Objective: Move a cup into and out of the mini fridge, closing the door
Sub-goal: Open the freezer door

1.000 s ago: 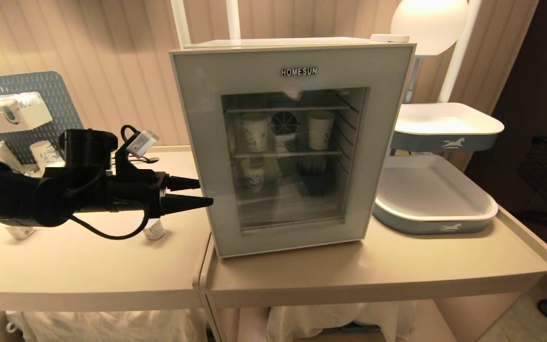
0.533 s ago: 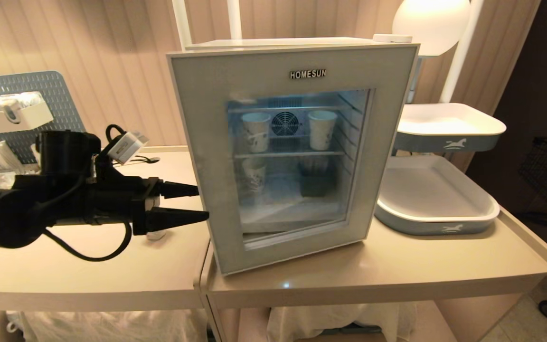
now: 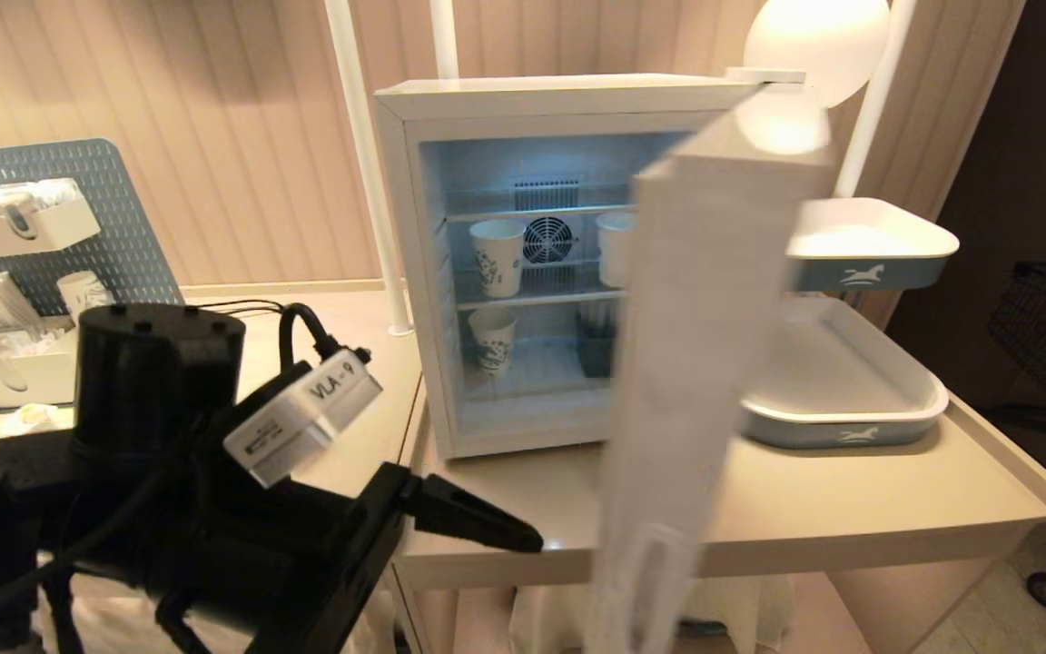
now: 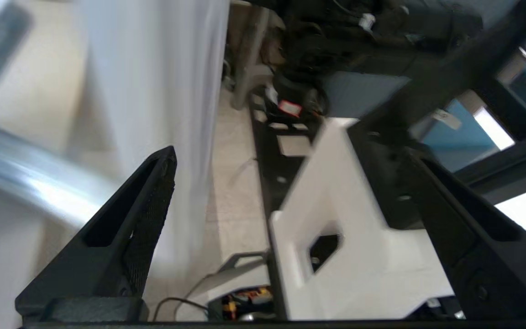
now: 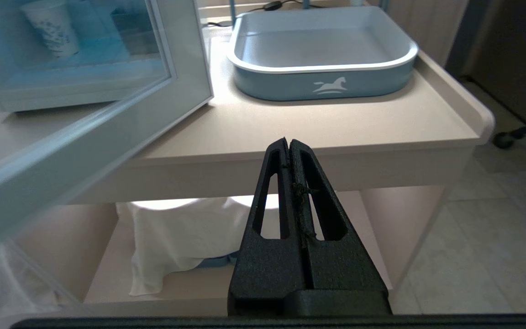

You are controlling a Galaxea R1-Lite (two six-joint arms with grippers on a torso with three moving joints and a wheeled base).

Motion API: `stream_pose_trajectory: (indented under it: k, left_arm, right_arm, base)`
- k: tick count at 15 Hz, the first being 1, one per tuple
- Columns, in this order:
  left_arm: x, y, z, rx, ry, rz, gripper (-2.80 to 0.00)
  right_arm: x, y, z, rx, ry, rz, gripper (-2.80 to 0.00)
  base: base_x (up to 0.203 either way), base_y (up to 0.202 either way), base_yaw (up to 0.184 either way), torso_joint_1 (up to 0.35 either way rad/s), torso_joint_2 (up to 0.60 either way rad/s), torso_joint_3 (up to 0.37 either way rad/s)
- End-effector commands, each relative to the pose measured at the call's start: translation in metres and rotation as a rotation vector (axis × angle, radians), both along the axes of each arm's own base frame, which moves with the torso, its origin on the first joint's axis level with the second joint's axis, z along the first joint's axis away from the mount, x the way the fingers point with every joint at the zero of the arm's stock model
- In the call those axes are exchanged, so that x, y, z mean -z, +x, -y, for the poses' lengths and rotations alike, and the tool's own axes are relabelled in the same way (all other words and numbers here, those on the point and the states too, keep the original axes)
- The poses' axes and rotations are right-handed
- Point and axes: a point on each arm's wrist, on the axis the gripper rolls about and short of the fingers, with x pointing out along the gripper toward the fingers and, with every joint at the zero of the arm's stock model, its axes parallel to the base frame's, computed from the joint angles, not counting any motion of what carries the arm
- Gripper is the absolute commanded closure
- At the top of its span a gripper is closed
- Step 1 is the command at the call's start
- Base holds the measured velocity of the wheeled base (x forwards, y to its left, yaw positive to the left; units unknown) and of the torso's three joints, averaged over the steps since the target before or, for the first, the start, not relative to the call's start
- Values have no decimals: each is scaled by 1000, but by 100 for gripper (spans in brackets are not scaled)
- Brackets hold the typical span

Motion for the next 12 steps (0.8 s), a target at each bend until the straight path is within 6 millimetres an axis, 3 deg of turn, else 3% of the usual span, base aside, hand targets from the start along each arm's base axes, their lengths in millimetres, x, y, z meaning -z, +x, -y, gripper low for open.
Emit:
stream_pose_trajectory:
  k: [1, 4, 7, 11, 12]
  left_arm:
    - [-2, -27, 3, 11, 11, 39, -280]
    - [-1, -28, -4, -57, 28, 37, -280]
    - [-4, -30, -22, -279, 56, 12, -280]
    - [-18, -32, -46, -897, 58, -65, -280]
    - [-18, -30, -54, -1080, 60, -59, 0]
  right_arm:
    - [0, 0, 0, -1, 0, 1, 0]
    - [0, 0, 0, 0, 1, 1, 0]
    - [0, 0, 0, -1, -1, 1, 0]
    - [0, 0, 0, -2, -1, 1, 0]
    - [0, 0, 0, -2, 0, 1, 0]
  base:
    - [0, 0, 0, 0, 0, 0]
    - [0, 0, 0, 0, 0, 0]
    - [0, 0, 0, 0, 0, 0]
    - [0, 0, 0, 0, 0, 0]
    - [0, 0, 0, 0, 0, 0]
